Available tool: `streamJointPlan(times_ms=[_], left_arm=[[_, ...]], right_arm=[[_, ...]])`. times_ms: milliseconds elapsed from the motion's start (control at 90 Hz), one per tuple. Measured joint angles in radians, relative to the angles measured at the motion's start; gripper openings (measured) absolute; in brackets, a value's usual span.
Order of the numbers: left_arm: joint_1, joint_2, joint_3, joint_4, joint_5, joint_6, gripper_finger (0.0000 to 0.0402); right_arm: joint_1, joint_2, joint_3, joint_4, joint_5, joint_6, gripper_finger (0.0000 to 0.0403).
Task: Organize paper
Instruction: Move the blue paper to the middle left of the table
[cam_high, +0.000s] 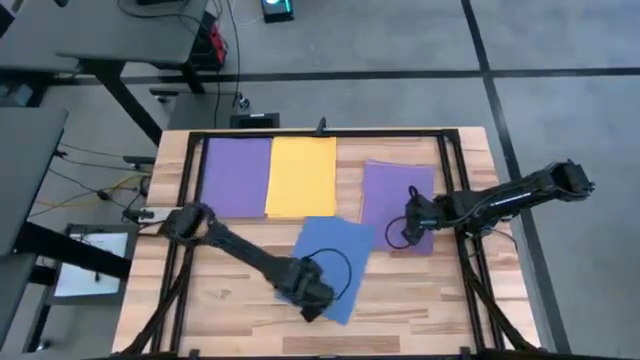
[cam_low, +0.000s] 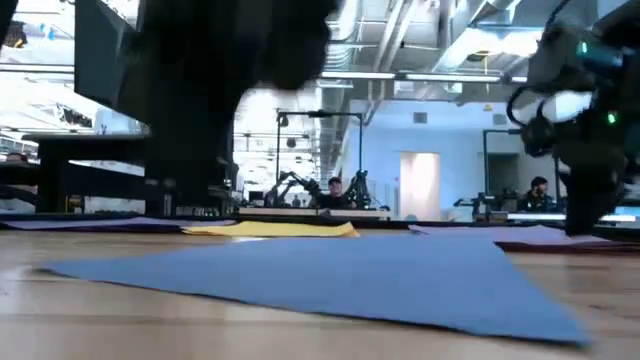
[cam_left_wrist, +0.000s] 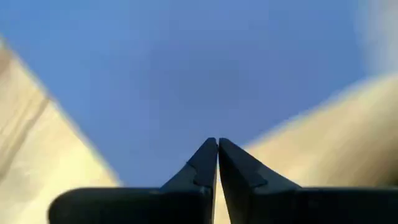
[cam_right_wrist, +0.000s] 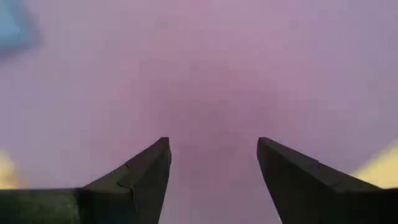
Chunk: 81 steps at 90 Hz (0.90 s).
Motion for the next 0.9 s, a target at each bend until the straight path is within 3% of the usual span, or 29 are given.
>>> streamJointPlan(times_ms=[144, 278, 389, 467, 589, 711, 900], left_arm=[[-0.007, -0.067, -0.008, -0.016, -0.013, 0.062, 0.0000], [-0.016, -0.169, -0.003, -0.021, -0.024, 0.189, 0.0000], [-0.015, -0.235, -0.004, -0.103, -0.078, 0.242, 0.0000], [-0.014, -0.279, -0.006, -0.158, -0.108, 0.288, 0.0000], [-0.044, -0.383, -0.051, -0.201, -0.126, 0.340, 0.0000], [-0.097, -0.500, -0.141, -0.205, -0.114, 0.326, 0.0000], [-0.182, -0.676, -0.270, -0.194, -0.102, 0.202, 0.0000]], right_arm=[[0.024, -0.016, 0.026, 0.132, -0.080, -0.090, 0.0227], [0.072, 0.009, 0.036, 0.415, -0.197, -0.101, 0.0227], [0.136, 0.100, 0.042, 0.747, -0.203, -0.105, 0.0227], [0.165, 0.227, 0.082, 0.861, -0.196, -0.106, 0.0227], [0.200, 0.472, 0.236, 0.818, -0.172, -0.137, 0.0227], [0.205, 0.686, 0.416, 0.664, -0.172, -0.158, 0.0227], [0.186, 0.888, 0.602, 0.507, -0.115, -0.157, 0.0227]])
